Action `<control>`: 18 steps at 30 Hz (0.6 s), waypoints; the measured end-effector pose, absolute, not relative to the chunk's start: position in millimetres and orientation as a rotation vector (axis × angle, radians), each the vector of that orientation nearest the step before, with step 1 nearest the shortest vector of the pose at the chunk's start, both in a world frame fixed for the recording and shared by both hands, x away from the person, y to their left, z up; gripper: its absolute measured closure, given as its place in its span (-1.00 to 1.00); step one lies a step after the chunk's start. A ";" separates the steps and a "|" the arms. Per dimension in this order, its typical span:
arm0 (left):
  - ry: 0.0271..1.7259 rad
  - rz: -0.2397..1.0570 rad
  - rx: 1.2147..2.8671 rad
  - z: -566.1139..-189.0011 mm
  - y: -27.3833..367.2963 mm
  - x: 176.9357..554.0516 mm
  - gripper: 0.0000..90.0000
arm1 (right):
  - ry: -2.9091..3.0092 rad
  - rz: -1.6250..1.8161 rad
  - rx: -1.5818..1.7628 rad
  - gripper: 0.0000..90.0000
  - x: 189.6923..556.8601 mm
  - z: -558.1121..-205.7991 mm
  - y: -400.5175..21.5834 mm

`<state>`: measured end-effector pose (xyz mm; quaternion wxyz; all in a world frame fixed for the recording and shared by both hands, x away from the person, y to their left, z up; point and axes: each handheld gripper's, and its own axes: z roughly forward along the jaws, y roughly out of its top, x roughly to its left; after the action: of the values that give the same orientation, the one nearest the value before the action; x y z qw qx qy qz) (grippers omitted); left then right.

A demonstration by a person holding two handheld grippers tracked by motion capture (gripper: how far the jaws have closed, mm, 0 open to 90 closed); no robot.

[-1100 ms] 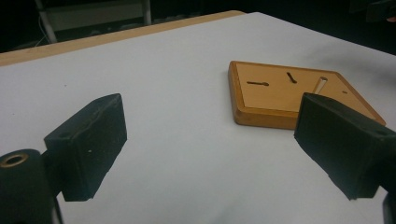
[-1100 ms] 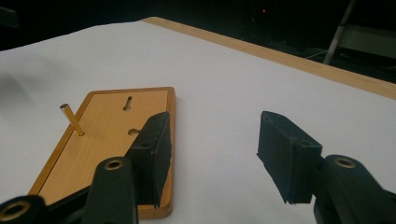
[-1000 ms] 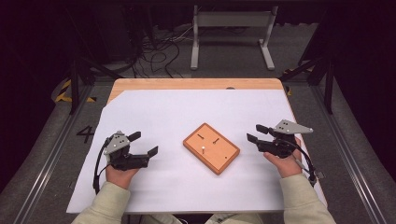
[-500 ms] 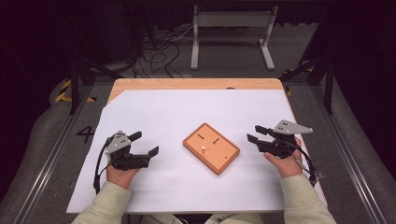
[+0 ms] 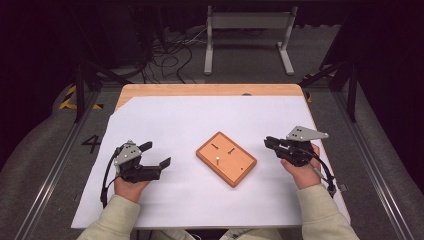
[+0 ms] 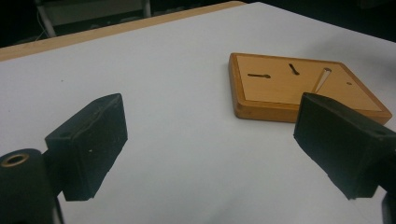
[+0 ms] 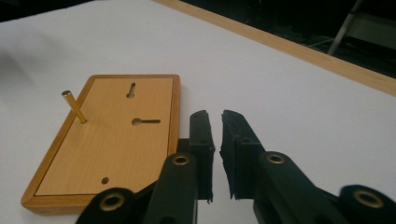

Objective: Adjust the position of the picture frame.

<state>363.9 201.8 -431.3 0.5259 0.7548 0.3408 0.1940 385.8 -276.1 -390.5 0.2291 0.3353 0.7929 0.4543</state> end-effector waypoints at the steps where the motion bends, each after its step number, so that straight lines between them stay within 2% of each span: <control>1: 0.817 0.461 1.811 -431.3 201.9 364.0 -0.77 | 2.186 1.233 0.933 0.93 386.9 -390.3 -275.1; 2: 0.820 0.462 1.811 -431.5 201.7 364.2 -0.77 | 2.200 1.219 0.945 1.00 389.0 -390.7 -273.7; 18: 0.824 0.453 1.833 -433.4 199.4 365.9 -0.76 | 2.360 1.083 0.974 1.00 422.8 -404.1 -242.2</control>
<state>365.9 199.4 -433.4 0.5148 0.7627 0.3431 0.1886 422.8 -242.2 -404.1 0.1830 0.3451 0.8367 0.3840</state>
